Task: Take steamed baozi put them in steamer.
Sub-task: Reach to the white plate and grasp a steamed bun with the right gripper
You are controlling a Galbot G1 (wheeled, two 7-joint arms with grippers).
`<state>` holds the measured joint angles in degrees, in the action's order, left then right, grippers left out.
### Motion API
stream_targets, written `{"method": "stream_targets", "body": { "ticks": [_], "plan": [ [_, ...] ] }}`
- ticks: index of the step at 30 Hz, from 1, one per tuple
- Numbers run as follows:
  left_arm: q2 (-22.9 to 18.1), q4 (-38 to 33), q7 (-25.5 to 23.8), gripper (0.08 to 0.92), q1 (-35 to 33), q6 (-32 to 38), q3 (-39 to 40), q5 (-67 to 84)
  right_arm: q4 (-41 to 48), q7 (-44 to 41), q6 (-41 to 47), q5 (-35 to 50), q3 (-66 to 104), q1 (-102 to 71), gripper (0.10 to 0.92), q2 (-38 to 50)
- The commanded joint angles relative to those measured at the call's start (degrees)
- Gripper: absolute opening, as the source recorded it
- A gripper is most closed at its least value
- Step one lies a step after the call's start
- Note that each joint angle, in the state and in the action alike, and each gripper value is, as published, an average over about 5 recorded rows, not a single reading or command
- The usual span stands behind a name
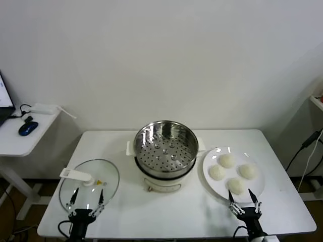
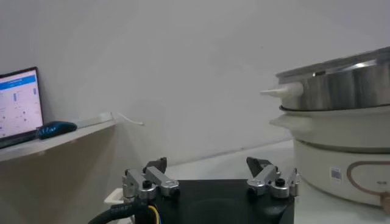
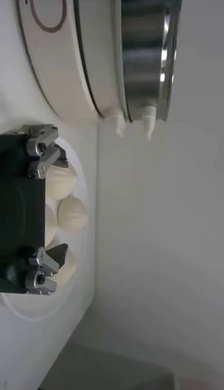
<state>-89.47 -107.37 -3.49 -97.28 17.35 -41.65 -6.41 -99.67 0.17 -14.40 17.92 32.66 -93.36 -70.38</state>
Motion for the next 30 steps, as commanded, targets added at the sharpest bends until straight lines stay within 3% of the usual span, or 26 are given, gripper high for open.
{"method": "stream_targets", "body": {
  "ticks": [1,5,11,18,25,30],
  "plan": [
    [-0.03,0.03,-0.01,0.823,0.01,-0.04,0.05,-0.09,0.08,-0.03,-0.18,-0.31,-0.22,-0.18,0.823,-0.23],
    [0.00,-0.03,0.01,0.823,0.10,-0.26,0.09,-0.14,-2.30,0.40,3.98,-0.77,0.34,0.34,0.823,1.58],
    [0.15,-0.03,-0.01,0.823,0.08,-0.18,0.17,-0.18,-9.90,5.71,24.82,0.78,1.03,7.29,0.823,10.49],
    [0.48,0.12,-0.04,0.823,0.13,0.06,0.07,-0.14,-7.40,3.66,36.85,8.54,-2.88,22.62,0.823,24.00],
    [0.76,1.42,0.10,0.823,0.24,1.28,0.25,-1.29,-1.71,-12.44,51.26,5.76,-19.07,42.93,0.823,42.25],
    [1.00,2.21,0.35,0.823,0.15,2.14,0.97,-2.26,3.53,-28.02,50.69,-0.63,-33.26,54.92,0.823,51.63]
  ]
}}
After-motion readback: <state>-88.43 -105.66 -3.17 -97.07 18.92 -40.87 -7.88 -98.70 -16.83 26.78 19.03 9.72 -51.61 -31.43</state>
